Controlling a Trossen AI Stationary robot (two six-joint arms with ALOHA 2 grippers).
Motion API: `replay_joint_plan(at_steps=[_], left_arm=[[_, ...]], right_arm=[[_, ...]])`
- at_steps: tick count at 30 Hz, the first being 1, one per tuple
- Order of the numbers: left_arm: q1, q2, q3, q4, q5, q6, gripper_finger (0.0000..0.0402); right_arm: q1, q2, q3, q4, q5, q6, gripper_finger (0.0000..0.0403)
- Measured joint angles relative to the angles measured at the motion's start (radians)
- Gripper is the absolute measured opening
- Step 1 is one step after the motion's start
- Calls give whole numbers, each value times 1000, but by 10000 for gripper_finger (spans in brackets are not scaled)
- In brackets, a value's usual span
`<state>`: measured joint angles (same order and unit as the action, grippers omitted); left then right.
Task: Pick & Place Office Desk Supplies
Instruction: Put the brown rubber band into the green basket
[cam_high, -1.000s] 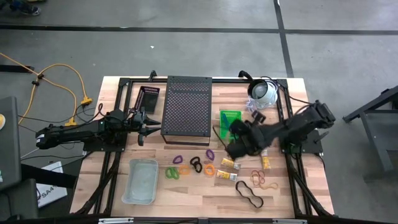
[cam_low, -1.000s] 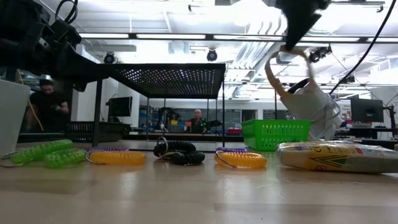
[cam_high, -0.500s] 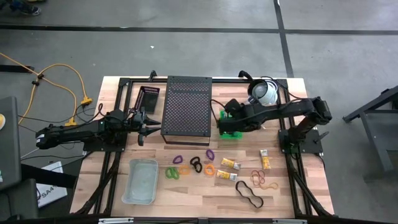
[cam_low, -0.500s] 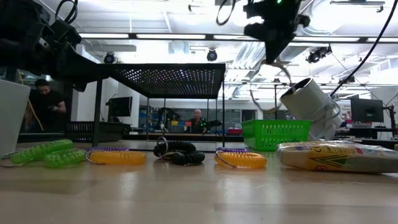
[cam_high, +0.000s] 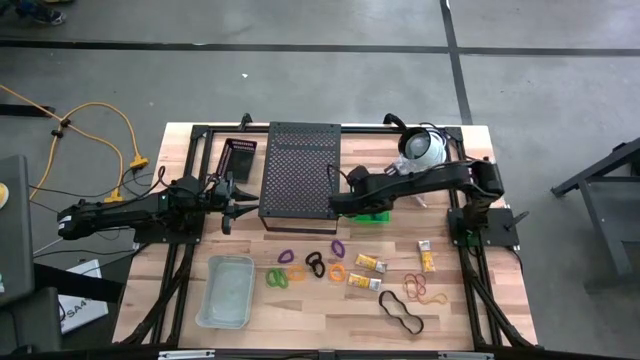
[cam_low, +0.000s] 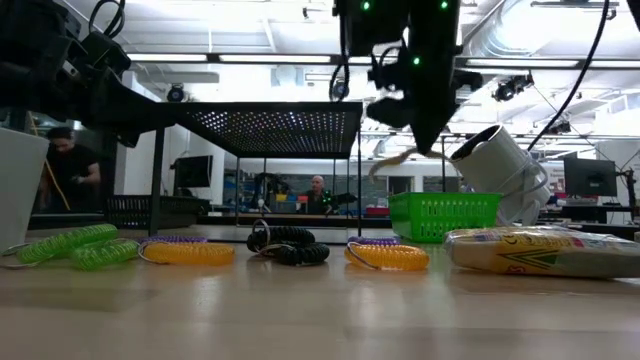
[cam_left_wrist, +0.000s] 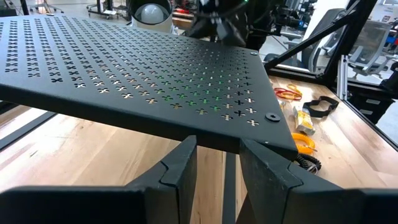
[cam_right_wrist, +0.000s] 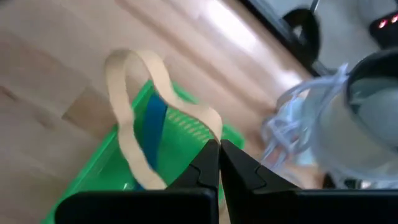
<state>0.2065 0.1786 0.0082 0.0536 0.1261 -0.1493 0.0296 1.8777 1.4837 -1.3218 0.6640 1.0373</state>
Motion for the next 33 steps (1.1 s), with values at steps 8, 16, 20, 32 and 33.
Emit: replay_joint_plan(at_steps=[8, 16, 20, 32, 33], left_arm=[[0, 0, 0, 0, 0, 0, 118], [0, 0, 0, 0, 0, 0, 118], [0, 0, 0, 0, 0, 0, 118], [0, 0, 0, 0, 0, 0, 118], [0, 0, 0, 0, 0, 0, 118]], right_arm=[[19, 22, 0, -20, -115, 171, 2], [73, 22, 0, -131, -133, 356, 2], [84, 22, 0, -130, -145, 386, 2], [46, 22, 0, -32, -143, 344, 2], [46, 22, 0, -30, -143, 338, 2]])
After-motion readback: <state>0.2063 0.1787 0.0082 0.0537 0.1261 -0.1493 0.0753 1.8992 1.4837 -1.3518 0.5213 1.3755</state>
